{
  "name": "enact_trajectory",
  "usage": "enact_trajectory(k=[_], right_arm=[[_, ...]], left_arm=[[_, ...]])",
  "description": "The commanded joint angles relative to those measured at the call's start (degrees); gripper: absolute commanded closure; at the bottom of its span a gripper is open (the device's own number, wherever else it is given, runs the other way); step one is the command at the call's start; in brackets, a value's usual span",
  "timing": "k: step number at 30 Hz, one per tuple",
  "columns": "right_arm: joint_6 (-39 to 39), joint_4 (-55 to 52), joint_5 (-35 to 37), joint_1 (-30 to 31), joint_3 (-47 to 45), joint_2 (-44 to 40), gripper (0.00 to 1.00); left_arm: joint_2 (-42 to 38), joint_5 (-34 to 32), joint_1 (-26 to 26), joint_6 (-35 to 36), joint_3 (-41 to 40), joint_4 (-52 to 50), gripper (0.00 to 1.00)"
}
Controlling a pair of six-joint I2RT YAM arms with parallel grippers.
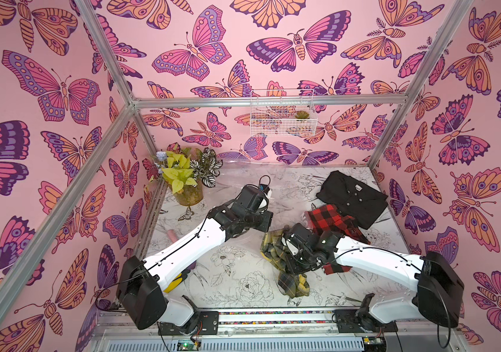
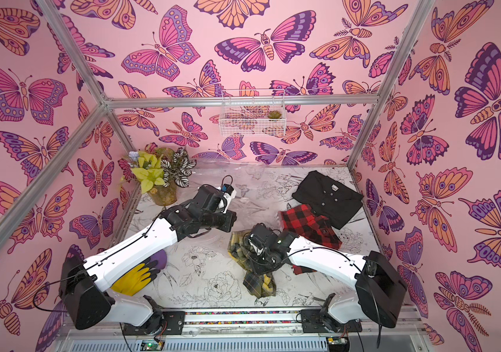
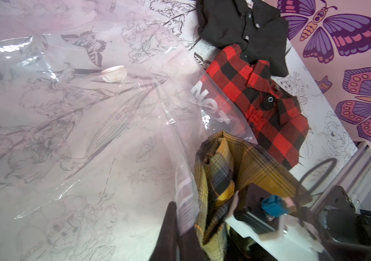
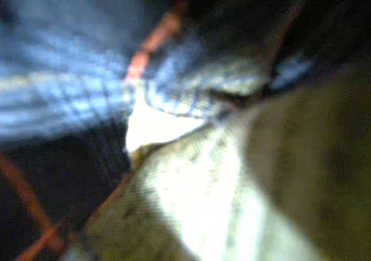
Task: Place the folded shirt into the vacuum bag
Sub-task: Place the shirt in the vacuum bag.
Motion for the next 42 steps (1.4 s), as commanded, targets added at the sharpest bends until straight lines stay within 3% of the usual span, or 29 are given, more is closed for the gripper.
enact_trajectory(k=[1,9,19,23,28,32,42], right_arm=[[-3.12,-7.27,1.76,1.21,4.15,-0.59,1.0],[-7.69,-10.26,-6.45,6.73,13.53,-5.5,1.0],[-10.79,-10.19,-8.25,8.48,14.34,-5.3,1.0],[-10.07,-6.87,-7.83,3.42,14.88,-2.04,1.0],[-8.53,2.23,-8.7,-6.08,5.71,-0.55,1.0],[-9.07,2.92,-7.53,-6.77,4.76,3.42,1.0],[-8.03,6.89,-9.68,-6.85,13.1,5.17,1.0]], left_arm=[[-0.97,1.24,-0.89,-0.35,2.21,2.67,1.0],[2.91,2.29,-1.07,-1.58,1.56,5.17,1.0],[2.9,3.9,-0.37,-0.98,2.33,5.51,1.0],[1.27,4.86,-1.48,-2.64,2.1,5.47,1.0],[-1.79,4.32,-1.84,-3.69,0.13,5.57,1.0],[-1.98,5.02,-2.1,-4.13,-0.59,5.54,1.0],[-1.99,4.46,-4.31,-5.42,-0.97,6.21,1.0]])
